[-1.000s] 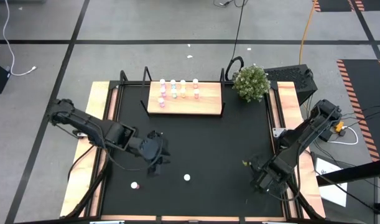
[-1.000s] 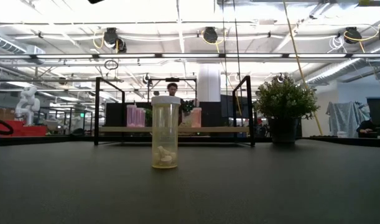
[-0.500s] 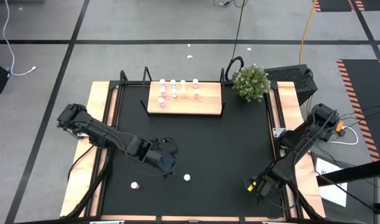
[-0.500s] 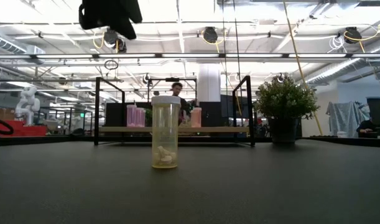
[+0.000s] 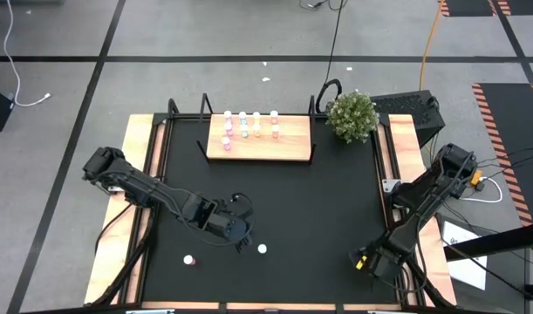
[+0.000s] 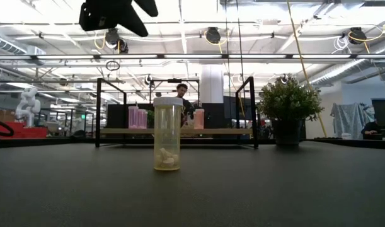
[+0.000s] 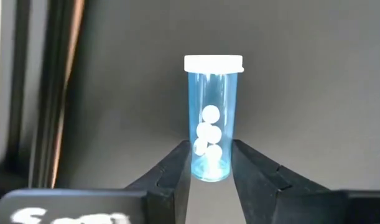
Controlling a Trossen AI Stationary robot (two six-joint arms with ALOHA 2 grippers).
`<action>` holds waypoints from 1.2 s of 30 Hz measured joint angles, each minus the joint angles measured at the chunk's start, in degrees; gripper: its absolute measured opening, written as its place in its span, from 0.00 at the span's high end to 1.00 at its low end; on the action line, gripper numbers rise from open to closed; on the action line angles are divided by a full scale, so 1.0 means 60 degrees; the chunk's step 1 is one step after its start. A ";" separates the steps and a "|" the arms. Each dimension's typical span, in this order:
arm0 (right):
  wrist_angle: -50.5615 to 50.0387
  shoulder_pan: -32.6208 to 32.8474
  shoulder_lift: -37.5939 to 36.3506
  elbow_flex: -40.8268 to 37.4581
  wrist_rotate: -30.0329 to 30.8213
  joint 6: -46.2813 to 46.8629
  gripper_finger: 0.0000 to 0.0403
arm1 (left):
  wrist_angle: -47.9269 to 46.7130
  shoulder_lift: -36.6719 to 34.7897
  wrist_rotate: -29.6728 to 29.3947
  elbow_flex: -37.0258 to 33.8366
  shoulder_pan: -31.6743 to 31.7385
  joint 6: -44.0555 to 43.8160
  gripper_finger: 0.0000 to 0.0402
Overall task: Pick and place medicine bottles onto shelf by color
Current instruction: Put the blue medicine bottle on the shelf aligned with the other blue medicine bottle
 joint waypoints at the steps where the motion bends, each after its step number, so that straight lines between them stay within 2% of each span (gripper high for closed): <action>1: 0.0215 -0.0002 0.0000 -0.0070 -0.0028 0.0222 0.75 | 0.0072 0.0001 0.0000 -0.0001 -0.0006 -0.0001 0.63; 3: 0.0554 -0.0026 0.0000 -0.0258 -0.0088 0.0663 0.75 | 0.0244 0.0002 0.0000 0.0000 -0.0016 -0.0004 0.63; 9: 0.1144 -0.0081 0.0019 -0.0626 -0.0003 0.3392 0.75 | 0.0428 0.0004 0.0000 0.0017 0.0069 0.0261 0.63; 19: 0.1416 -0.0083 0.0012 -0.0640 0.0024 0.5905 0.75 | 0.0452 -0.0004 0.0107 0.0055 0.0686 0.0805 0.63; 24: 0.1405 -0.0200 -0.0722 -0.0702 0.0070 0.7067 0.75 | 0.0496 -0.0278 0.0168 0.0058 0.0891 0.1180 0.63; 28: 0.1343 -0.0598 -0.1941 -0.0692 0.0717 0.8247 0.75 | 0.0799 -0.0817 -0.0554 0.0058 0.0978 0.1552 0.63; 31: 0.1421 -0.1049 -0.2947 -0.0735 0.1820 0.8955 0.75 | 0.1702 -0.1183 -0.1245 0.0074 0.0989 0.2807 0.63; 36: 0.2970 -0.2521 -0.4102 -0.0735 0.3951 0.9959 0.75 | 0.4010 -0.1252 -0.1464 0.0084 0.1003 0.7132 0.63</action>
